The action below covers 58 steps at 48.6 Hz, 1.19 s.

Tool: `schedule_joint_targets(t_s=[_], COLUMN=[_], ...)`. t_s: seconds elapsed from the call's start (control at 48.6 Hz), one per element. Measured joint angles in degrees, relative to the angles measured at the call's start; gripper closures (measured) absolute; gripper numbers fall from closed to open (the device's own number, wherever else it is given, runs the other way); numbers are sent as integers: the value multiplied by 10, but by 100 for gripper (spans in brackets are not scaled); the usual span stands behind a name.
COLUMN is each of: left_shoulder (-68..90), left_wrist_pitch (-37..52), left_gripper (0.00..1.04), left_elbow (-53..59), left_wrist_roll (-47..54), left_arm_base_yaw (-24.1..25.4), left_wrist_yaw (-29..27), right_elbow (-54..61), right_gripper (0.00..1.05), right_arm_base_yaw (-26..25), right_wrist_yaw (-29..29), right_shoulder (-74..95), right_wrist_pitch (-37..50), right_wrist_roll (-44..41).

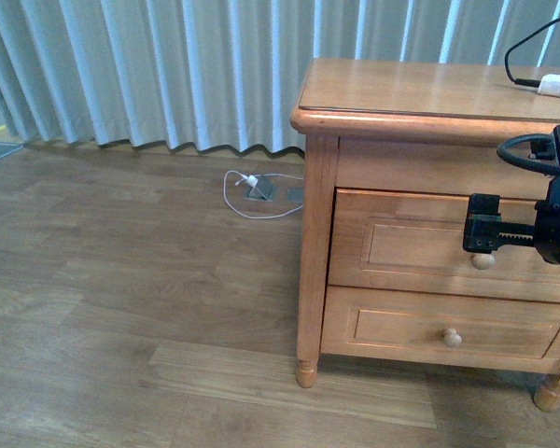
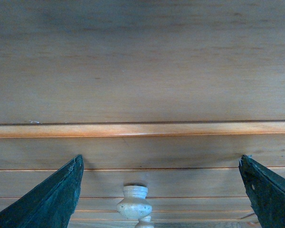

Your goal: Place pink marker in drawer with both arms

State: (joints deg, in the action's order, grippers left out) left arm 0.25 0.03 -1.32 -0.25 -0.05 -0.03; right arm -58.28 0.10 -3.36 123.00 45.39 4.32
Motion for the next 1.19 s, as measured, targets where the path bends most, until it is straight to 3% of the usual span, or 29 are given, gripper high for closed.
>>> schedule_joint_targets(t_s=[0.247,0.576,0.782,0.885,1.029,1.194], left_shoulder=[0,0,0,0,0,0], left_wrist_pitch=[0,0,0,0,0,0], left_gripper=[6,6,6,6,6,6], left_elbow=[0,0,0,0,0,0], left_wrist_roll=[0,0,0,0,0,0], left_arm_base_yaw=[0,0,0,0,0,0], left_wrist_yaw=[0,0,0,0,0,0], right_elbow=[61,199,268,305,317,320], right_gripper=[8,8,8,8,8,8], right_arm_base_yaw=[-1,-5,-19,-42,-115,-129], right_wrist_yaw=[58,122,156,198,280,282], right_shoulder=[-68,-306,-513,-680,-906,-947], right_wrist_pitch=[-34,-135,-261,-380,-573,-593], right_wrist_roll=[3,30,42,56,76,78])
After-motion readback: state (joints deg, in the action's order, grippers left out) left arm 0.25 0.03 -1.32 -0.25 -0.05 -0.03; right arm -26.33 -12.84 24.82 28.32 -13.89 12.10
